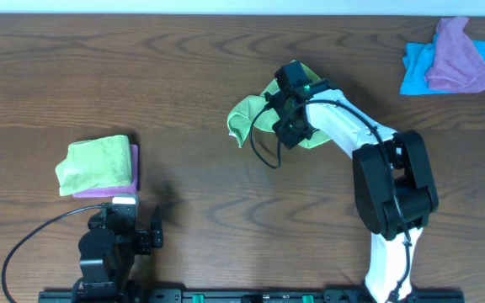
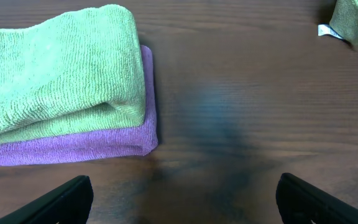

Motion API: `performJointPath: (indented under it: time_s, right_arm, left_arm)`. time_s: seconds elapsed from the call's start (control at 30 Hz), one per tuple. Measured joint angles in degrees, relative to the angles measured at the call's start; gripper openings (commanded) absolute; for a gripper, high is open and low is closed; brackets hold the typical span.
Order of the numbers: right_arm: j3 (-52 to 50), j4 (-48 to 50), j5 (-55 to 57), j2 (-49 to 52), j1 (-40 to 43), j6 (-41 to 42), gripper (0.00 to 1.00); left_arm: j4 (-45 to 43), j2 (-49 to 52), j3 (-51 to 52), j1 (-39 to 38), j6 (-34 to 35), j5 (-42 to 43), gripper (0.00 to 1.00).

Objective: Fold the cloth
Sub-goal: 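Carry the lime-green cloth to the table center with the right gripper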

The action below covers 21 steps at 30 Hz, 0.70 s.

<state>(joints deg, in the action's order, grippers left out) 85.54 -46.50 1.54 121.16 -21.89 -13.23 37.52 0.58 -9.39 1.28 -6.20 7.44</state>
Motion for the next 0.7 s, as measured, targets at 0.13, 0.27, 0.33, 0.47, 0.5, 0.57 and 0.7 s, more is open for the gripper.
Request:
performJointPath:
  time_s: [0.13,0.27,0.33,0.47,0.5,0.57,0.7]
  right_arm:
    - [0.0,-1.53,0.0,0.0,0.0,0.0,0.01]
    - [-0.02,-2.16,0.7,-0.5,-0.35,0.22,0.01]
    - [-0.04,-2.16,1.16,-1.51,-0.81,0.24,0.01]
    - [-0.07,-2.12,1.97,-5.64,-2.32,0.24,0.01]
    - [-0.07,-2.12,2.05,-6.69,-2.71,0.26,0.01]
    - [-0.07,-2.14,2.19,-8.68,-3.32,0.37,0.01]
    - [-0.04,-3.19,2.36,-10.71,-4.2,0.9,0.01]
  left_arm:
    - [0.0,0.0,0.0,0.0,0.0,0.0,0.95]
    - [0.0,0.0,0.0,0.0,0.0,0.0,0.95]
    - [0.0,0.0,0.0,0.0,0.0,0.0,0.95]
    - [-0.02,0.0,0.0,0.0,0.0,0.0,0.95]
    - [0.0,0.0,0.0,0.0,0.0,0.0,0.95]
    - [0.0,0.0,0.0,0.0,0.0,0.0,0.95]
    - [0.0,0.0,0.0,0.0,0.0,0.0,0.95]
